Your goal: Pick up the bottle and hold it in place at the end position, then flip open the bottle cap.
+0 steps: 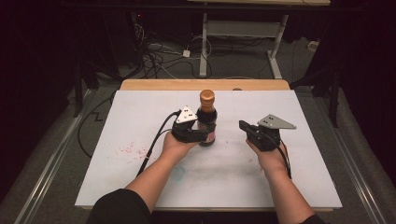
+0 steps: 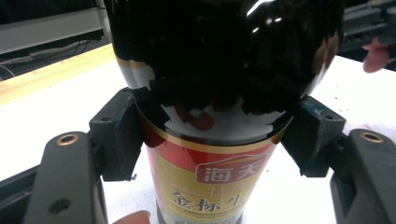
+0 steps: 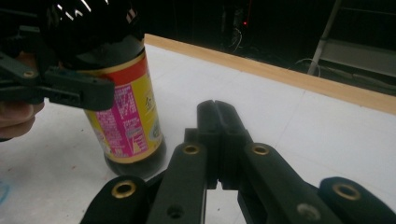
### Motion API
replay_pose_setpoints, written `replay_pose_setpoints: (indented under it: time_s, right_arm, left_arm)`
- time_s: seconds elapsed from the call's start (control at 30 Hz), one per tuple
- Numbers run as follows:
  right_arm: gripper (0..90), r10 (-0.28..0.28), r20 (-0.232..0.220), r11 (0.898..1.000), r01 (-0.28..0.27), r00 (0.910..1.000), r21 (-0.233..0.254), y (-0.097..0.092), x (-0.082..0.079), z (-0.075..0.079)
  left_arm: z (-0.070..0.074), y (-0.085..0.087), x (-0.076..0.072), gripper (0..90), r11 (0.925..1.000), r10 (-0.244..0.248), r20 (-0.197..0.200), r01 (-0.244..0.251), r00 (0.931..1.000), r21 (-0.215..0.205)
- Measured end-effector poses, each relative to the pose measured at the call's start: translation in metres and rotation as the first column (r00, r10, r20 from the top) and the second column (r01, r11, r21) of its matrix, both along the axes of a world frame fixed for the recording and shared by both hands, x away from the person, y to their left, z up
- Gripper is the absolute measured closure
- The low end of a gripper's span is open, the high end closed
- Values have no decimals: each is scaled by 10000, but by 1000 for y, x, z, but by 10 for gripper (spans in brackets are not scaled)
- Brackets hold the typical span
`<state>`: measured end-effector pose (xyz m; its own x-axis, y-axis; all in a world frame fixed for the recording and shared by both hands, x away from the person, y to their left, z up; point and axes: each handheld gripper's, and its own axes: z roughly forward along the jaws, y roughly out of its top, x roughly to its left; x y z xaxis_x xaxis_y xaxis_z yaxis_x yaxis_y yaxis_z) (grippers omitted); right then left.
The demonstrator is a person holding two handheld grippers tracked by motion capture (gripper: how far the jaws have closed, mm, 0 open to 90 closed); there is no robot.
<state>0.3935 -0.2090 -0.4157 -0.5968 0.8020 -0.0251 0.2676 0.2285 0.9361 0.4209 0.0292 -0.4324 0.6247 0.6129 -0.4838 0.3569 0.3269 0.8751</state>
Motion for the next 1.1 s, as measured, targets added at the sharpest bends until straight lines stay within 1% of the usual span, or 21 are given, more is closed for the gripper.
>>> replay_pose_setpoints:
  time_s: [0.03,0.1,0.23,0.33,0.37,0.4,0.43,0.5,0.63,0.7,0.77,0.8,0.83,0.87,0.93,0.97,1.0,1.03,1.07,1.1]
  right_arm:
    - [900,0,0,10000,0,10000,0,0,0,0]
    - [900,46,160,10000,-46,9999,-33,3,3,6]
    - [900,137,250,9999,-137,9996,4,8,4,12]
    - [900,218,352,9997,-215,9991,-97,13,6,18]
    - [900,284,327,9995,-280,9991,-134,17,7,22]
    - [900,284,327,9995,-280,9991,-134,17,7,22]
    - [900,415,261,9991,-413,9988,-52,20,10,25]
    - [900,496,196,9988,-496,9986,-20,22,11,27]
    - [900,727,245,9973,-725,9971,-90,30,12,36]
    - [900,884,372,9961,-885,9954,3,35,13,44]
    - [900,906,390,9959,-907,9951,10,37,13,46]
    - [900,1000,405,9950,-1001,9942,7,40,14,49]
    - [900,1040,445,9946,-1041,9936,13,42,15,51]
    - [900,1040,445,9946,-1041,9936,13,42,15,51]
    - [900,1119,476,9937,-1119,9926,-37,45,15,53]
    - [900,1127,482,9936,-1126,9925,-43,47,15,54]
    - [900,1178,517,9930,-1177,9917,-40,48,15,55]
    - [900,1227,559,9924,-1224,9909,-84,51,15,58]
    - [900,1227,559,9924,-1224,9909,-84,51,15,58]
    - [900,1260,573,9920,-1256,9904,-98,52,15,59]
  left_arm:
    - [0,0,0,282,10000,0,0,0,10000,0]
    - [0,0,0,282,10000,-3,-21,3,10000,12]
    - [0,0,0,283,10000,-5,-29,5,10000,-19]
    - [0,0,0,283,10000,-14,-26,14,10000,-29]
    - [0,0,0,283,10000,-14,-14,14,10000,-7]
    - [0,0,0,283,10000,-10,-10,10,10000,11]
    - [0,0,0,283,10000,-4,-6,4,10000,8]
    - [0,0,0,283,10000,-6,-8,6,10000,23]
    - [0,0,0,283,10000,-9,-11,9,10000,10]
    - [0,0,0,284,10000,-12,0,12,10000,15]
    - [0,-1,0,284,10000,12,6,-12,10000,12]
    - [-3,8,0,284,9908,-568,145,546,9983,1237]
    - [-3,9,0,284,9893,-608,125,586,9981,1334]
    - [0,-1,0,284,10000,17,-3,-17,10000,0]
    - [0,-1,0,284,10000,19,-1,-19,10000,4]
    - [-3,8,0,284,9900,-584,139,561,9982,1295]
    - [-1,0,0,284,10000,-15,24,15,10000,92]
    - [0,-1,0,284,10000,29,10,-29,10000,-9]
    - [0,-1,0,284,10000,32,7,-32,10000,-16]
    - [-3,8,0,285,9894,-591,131,569,9982,1339]
